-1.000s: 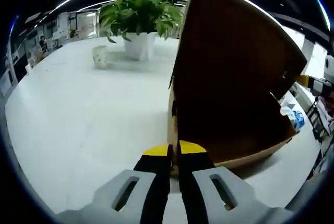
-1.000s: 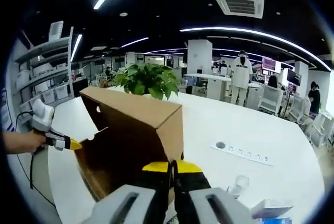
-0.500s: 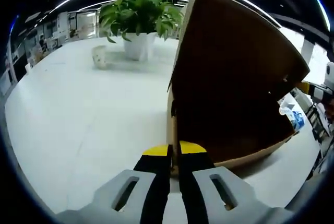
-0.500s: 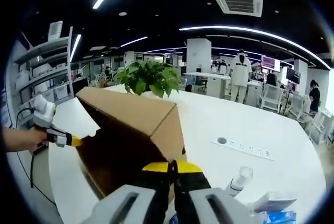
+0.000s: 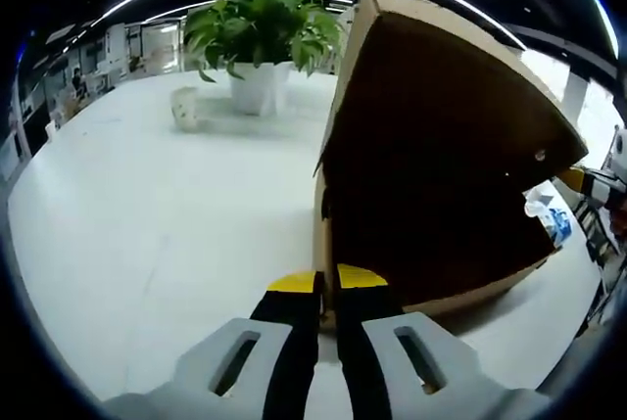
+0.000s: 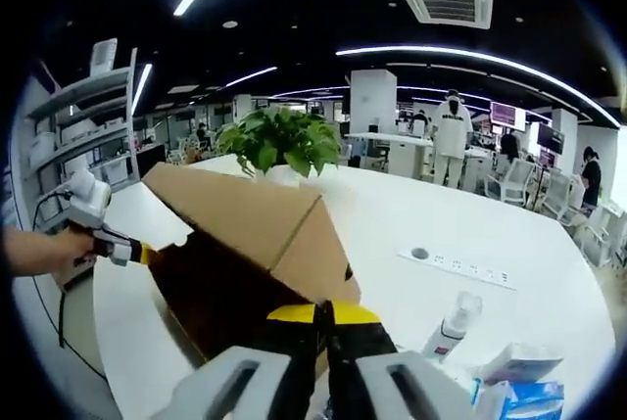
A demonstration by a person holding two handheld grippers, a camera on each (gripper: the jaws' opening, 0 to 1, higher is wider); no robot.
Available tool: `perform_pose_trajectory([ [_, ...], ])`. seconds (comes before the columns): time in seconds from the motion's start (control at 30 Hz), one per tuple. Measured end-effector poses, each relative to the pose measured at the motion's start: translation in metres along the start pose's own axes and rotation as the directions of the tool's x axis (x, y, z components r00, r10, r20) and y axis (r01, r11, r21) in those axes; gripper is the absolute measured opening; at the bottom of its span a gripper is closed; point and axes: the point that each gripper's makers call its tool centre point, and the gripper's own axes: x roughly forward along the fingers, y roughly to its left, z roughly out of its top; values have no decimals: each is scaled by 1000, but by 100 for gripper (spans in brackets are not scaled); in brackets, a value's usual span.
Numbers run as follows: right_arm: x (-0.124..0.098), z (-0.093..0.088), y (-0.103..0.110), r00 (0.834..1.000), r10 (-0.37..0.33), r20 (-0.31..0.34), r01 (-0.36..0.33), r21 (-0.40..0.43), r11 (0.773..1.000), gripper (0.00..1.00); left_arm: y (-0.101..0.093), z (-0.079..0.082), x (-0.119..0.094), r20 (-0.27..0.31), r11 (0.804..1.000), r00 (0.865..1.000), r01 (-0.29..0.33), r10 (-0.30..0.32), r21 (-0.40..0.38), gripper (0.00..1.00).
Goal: Operate the shoe box by opening the lid, removing the specified soft item, and placing it in the target area until the item is outside and the box remains undamaged.
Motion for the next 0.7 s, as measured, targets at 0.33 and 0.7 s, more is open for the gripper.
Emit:
perform_pose_trajectory([
  [0.33, -5, -19, 5, 1000, 22, -18, -20, 90, 996, 0, -1, 2, 1, 25, 999, 999, 29, -29, 17, 5],
  [0.7, -5, -30, 8, 999, 35, -42, -32, 68, 997, 0, -7, 19, -13, 103, 992, 991, 78, -88, 98, 12],
])
